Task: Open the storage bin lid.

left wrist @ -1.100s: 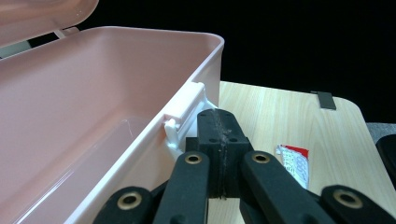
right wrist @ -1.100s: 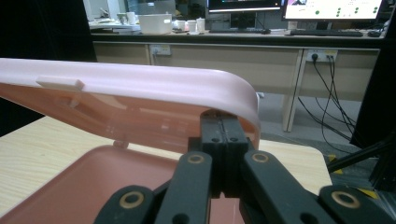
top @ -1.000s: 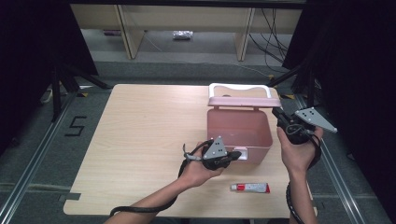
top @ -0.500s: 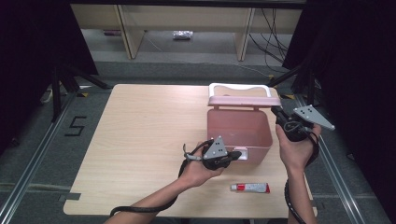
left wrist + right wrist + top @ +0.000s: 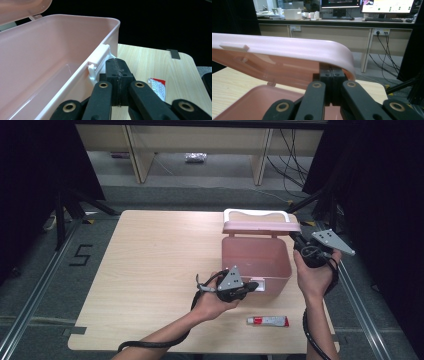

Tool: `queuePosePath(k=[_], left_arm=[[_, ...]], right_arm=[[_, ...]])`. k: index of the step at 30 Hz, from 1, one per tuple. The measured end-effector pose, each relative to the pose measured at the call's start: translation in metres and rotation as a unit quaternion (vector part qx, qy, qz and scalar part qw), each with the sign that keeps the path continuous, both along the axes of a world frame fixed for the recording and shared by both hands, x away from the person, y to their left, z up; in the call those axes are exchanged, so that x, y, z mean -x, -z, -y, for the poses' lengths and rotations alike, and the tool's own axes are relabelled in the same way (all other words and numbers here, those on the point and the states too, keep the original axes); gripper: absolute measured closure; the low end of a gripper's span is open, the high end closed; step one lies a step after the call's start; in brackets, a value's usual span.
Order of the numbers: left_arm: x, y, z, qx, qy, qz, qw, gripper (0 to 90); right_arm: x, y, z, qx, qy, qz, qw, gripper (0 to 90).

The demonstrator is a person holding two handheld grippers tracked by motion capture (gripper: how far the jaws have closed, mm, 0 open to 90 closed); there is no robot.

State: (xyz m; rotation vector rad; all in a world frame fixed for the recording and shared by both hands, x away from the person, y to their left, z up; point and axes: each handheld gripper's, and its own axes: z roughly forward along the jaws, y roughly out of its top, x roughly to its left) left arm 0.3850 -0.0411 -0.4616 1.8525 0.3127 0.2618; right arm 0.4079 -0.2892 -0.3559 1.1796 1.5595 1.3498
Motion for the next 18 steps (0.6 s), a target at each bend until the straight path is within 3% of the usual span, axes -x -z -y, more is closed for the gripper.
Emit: queuePosePath(k=[18], left_arm=[[0.0,0.001,0.0,0.003,-0.001,-0.002,1.0,89.4]], right_arm=[[-0.016,-0.003,-0.003,0.001,0.007,0.007,1.0,90.0]])
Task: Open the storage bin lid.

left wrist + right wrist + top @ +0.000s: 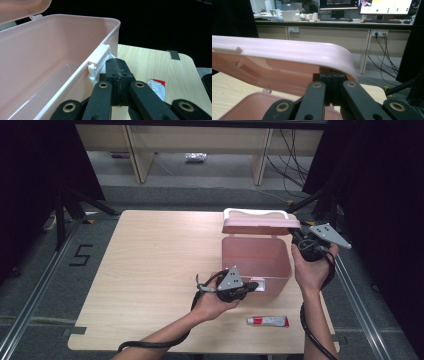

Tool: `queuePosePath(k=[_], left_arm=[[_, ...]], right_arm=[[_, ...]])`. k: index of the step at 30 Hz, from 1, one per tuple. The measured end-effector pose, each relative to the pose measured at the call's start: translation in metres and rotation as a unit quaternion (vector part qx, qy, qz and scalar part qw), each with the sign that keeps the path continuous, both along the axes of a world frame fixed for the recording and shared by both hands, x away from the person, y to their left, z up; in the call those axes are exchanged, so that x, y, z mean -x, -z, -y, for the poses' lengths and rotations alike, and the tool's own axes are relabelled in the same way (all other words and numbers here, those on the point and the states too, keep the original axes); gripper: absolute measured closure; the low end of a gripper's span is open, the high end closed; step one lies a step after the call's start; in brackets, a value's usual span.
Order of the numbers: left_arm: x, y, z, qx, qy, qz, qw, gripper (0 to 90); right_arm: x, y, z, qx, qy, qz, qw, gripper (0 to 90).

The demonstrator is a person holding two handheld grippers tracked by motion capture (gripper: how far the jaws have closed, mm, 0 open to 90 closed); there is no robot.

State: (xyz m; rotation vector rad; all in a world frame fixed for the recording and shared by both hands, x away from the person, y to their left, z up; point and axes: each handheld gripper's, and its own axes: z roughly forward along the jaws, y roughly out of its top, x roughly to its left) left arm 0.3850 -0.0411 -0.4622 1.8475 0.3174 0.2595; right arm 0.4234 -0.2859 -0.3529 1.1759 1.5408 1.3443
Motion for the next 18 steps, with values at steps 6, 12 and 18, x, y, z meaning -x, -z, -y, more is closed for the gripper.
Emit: queuePosePath(k=[6,12,18], left_arm=[[0.0,0.0,0.0,0.0,0.0,0.0,1.0,89.4],[0.0,0.0,0.0,0.001,0.0,-0.001,1.0,89.4],[0.0,0.0,0.0,0.001,0.0,-0.001,1.0,89.4]], right_arm=[[-0.004,-0.001,-0.001,-0.002,0.007,0.001,1.0,90.0],[-0.009,-0.003,0.0,0.0,0.008,0.002,1.0,90.0],[-0.013,-0.004,-0.001,-0.002,0.011,0.005,0.9999,90.0]])
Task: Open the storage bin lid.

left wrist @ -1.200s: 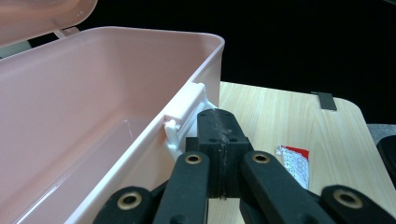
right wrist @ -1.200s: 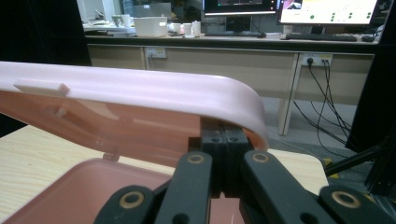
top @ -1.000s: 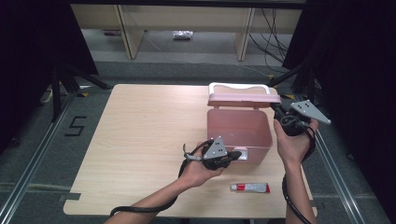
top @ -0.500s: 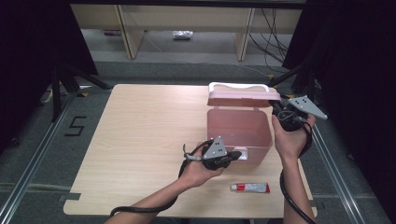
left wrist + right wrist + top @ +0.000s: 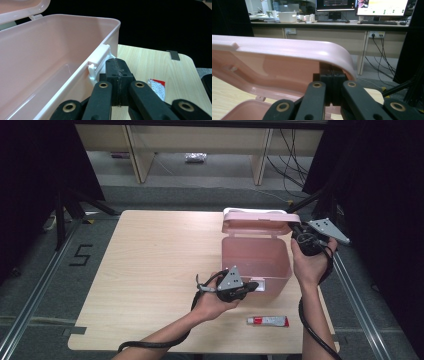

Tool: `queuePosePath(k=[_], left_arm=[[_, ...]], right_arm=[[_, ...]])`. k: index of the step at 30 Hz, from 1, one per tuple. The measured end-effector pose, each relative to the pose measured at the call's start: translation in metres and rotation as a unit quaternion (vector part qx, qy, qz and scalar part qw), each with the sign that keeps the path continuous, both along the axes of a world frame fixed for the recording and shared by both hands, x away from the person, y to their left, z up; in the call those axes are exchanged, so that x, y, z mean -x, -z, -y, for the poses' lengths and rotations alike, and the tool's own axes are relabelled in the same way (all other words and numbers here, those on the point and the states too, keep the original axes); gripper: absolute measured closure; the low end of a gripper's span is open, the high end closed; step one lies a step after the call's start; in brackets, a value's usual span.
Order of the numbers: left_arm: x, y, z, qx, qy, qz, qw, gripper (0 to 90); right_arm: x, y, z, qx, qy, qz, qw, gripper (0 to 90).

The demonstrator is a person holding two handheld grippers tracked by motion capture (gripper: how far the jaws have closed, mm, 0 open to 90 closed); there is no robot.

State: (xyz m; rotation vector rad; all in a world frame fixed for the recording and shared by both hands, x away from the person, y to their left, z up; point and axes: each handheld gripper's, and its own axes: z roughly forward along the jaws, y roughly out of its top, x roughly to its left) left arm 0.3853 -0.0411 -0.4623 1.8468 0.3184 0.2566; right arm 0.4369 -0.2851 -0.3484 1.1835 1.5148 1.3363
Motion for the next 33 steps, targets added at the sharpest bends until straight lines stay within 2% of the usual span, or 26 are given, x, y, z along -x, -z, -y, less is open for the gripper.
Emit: queuePosePath(k=[1,3,22,23,26,29,30,31,33], left_arm=[[0.0,0.0,0.0,0.0,0.0,0.0,1.0,89.4],[0.0,0.0,0.0,0.0,0.0,0.0,1.0,89.4],[0.0,0.0,0.0,-0.002,0.001,-0.001,1.0,89.4],[0.0,0.0,0.0,-0.002,0.0,-0.001,1.0,89.4],[0.0,0.0,0.0,-0.002,0.001,-0.001,1.0,89.4],[0.0,0.0,0.0,-0.002,0.001,-0.001,1.0,89.4],[0.0,0.0,0.0,-0.002,0.001,-0.001,1.0,89.4],[0.0,0.0,0.0,-0.002,0.001,-0.001,1.0,89.4],[0.0,0.0,0.0,-0.002,0.001,-0.001,1.0,89.4]], right_arm=[[0.0,0.0,-0.001,-0.005,0.002,-0.006,1.0,90.0],[-0.002,-0.001,0.0,0.004,0.002,-0.001,1.0,90.0],[-0.012,0.0,0.0,0.0,0.013,-0.007,0.9999,90.0],[-0.014,0.0,0.0,0.006,0.009,-0.002,0.9999,90.0],[-0.015,-0.001,0.0,0.001,0.012,-0.008,0.9999,90.0],[-0.018,-0.001,0.001,0.007,0.011,-0.01,0.9999,90.0],[-0.018,0.0,-0.001,-0.002,0.014,-0.013,0.9998,90.0],[-0.019,0.0,0.0,0.007,0.013,-0.011,0.9998,90.0],[-0.021,0.001,-0.001,0.005,0.013,-0.013,0.9998,90.0]])
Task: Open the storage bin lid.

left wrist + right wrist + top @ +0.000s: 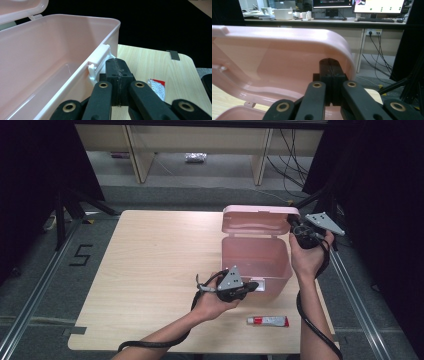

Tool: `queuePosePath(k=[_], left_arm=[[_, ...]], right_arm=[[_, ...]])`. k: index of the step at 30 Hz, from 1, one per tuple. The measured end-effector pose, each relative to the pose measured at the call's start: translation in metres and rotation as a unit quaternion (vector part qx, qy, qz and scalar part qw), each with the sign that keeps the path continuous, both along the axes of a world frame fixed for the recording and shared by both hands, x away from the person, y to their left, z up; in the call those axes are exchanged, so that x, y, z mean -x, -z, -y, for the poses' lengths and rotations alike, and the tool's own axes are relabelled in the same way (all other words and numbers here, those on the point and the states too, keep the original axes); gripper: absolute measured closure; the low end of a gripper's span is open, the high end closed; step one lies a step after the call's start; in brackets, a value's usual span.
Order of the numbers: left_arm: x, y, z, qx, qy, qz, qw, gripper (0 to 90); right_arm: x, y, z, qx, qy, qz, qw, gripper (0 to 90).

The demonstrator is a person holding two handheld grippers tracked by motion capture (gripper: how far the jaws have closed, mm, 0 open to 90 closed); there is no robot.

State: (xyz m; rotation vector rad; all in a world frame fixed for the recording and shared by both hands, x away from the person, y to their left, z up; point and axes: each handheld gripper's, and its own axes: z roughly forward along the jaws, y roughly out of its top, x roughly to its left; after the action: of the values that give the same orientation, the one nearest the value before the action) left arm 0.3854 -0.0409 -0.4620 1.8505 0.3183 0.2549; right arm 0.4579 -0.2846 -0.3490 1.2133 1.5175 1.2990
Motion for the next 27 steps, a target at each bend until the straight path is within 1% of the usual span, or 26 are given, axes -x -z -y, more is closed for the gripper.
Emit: queuePosePath(k=[4,5,6,7,10,12,13,14,16,17,18,19,20,21,23,24,25,26,27], left_arm=[[0.0,0.0,0.0,0.0,0.0,-0.001,1.0,89.4],[0.0,0.0,0.0,0.0,0.0,-0.001,1.0,89.4],[0.0,0.0,0.0,0.0,0.0,-0.001,1.0,89.4],[0.0,0.0,0.0,0.0,0.0,-0.001,1.0,89.4],[0.0,0.0,0.0,0.0,0.0,-0.002,1.0,89.4],[0.0,0.0,0.0,0.0,0.0,-0.001,1.0,89.4],[0.0,0.0,0.0,0.0,0.0,-0.001,1.0,89.4],[0.0,0.0,0.0,0.0,0.0,-0.002,1.0,89.4],[0.0,0.0,0.0,0.0,0.0,-0.001,1.0,89.4],[0.0,0.0,0.0,0.001,0.0,-0.002,1.0,89.4],[0.0,0.0,0.0,0.001,0.0,-0.001,1.0,89.4],[0.0,0.0,0.0,0.001,0.0,-0.001,1.0,89.4],[0.0,0.0,0.0,0.0,0.0,-0.001,1.0,89.4],[0.0,0.0,0.0,0.001,0.0,-0.001,1.0,89.4],[0.0,0.0,0.0,0.0,0.0,-0.001,1.0,89.4],[0.0,0.0,0.0,0.0,0.0,-0.001,1.0,89.4],[0.0,0.0,0.0,0.0,0.0,-0.001,1.0,89.4],[0.0,0.0,0.0,0.0,0.0,-0.001,1.0,89.4],[0.0,0.0,0.0,0.0,0.0,-0.001,1.0,89.4]], right_arm=[[-0.003,0.002,0.0,0.0,0.002,-0.004,1.0,90.0],[-0.004,0.002,0.001,0.007,0.002,-0.003,1.0,90.0],[-0.004,0.003,0.001,0.008,0.001,-0.003,1.0,90.0],[-0.004,0.003,0.0,0.002,0.004,-0.005,1.0,90.0],[-0.006,0.003,0.0,0.001,0.004,-0.009,0.9999,90.0],[-0.007,0.004,0.001,0.005,0.006,-0.009,0.9999,90.0],[-0.008,0.004,0.0,-0.002,0.008,-0.009,0.9999,90.0],[-0.009,0.004,0.001,0.004,0.008,-0.006,0.9999,90.0],[-0.01,0.004,0.0,0.004,0.008,-0.007,0.9999,90.0],[-0.011,0.004,0.0,0.01,0.009,-0.006,0.9999,90.0],[-0.013,0.004,-0.001,0.006,0.006,-0.009,0.9999,90.0],[-0.012,0.004,-0.001,0.004,0.011,-0.012,0.9999,90.0],[-0.013,0.004,-0.001,0.006,0.01,-0.012,0.9999,90.0],[-0.015,0.005,-0.001,0.002,0.011,-0.012,0.9999,90.0],[-0.017,0.005,-0.001,0.006,0.01,-0.011,0.9999,90.0],[-0.017,0.006,-0.002,0.0,0.012,-0.016,0.9998,90.0],[-0.017,0.006,-0.002,0.002,0.013,-0.018,0.9997,90.0],[-0.019,0.006,-0.001,0.006,0.012,-0.014,0.9998,90.0],[-0.019,0.007,-0.001,0.006,0.012,-0.017,0.9998,90.0]])
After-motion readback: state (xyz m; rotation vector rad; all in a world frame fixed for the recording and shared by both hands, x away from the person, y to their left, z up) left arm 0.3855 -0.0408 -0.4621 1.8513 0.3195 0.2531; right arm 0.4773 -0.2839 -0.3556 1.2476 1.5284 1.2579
